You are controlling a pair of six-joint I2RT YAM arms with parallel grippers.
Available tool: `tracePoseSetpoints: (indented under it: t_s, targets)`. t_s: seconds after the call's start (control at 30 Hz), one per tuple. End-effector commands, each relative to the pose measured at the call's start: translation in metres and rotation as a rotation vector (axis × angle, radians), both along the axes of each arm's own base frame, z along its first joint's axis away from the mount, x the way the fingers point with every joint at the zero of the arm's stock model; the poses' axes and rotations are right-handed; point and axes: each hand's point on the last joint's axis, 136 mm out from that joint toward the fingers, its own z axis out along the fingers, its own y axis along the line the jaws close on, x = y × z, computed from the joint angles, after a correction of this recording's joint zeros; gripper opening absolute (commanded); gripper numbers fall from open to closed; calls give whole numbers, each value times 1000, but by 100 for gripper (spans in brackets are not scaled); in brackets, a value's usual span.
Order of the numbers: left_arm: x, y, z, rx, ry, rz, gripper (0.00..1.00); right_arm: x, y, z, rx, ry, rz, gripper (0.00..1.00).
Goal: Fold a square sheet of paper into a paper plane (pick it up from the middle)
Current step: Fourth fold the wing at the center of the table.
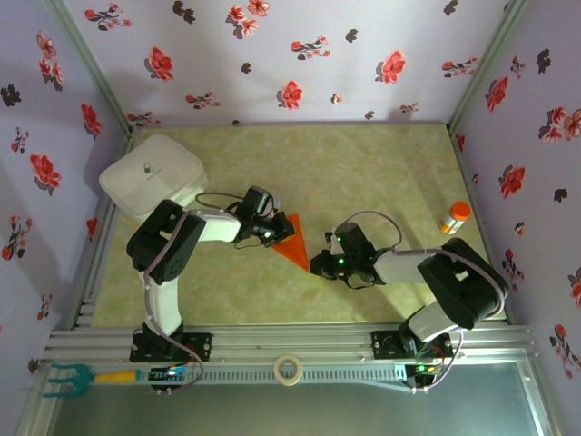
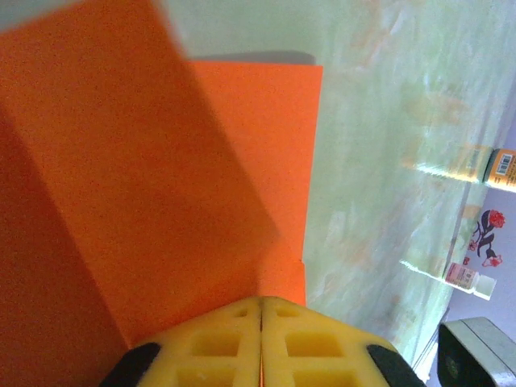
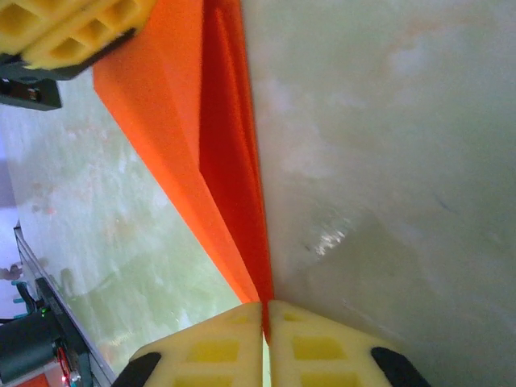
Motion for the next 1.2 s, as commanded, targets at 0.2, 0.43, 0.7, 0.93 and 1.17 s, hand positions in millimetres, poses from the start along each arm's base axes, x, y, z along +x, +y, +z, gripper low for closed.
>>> tracePoseSetpoints:
  t_s: [0.2,0.43,0.7,0.93,1.17]
  targets:
    - [-8,4,-15,25,36,-1,9,-27,-20,-18,-95,111,0,16]
    - [-8,3,-15,29,34,-10,8,-5,-21,24,-123,-8,-16,20]
    - [-10,1,-16,27,35,-18,8,33,32,65,34,-71,59,0]
    - [-11,2,-17,29,37,-20,8,54,51,45,-19,-29,63,0]
    - [-11,2,-18,29,38,-19,8,51,61,34,-37,-13,95,0]
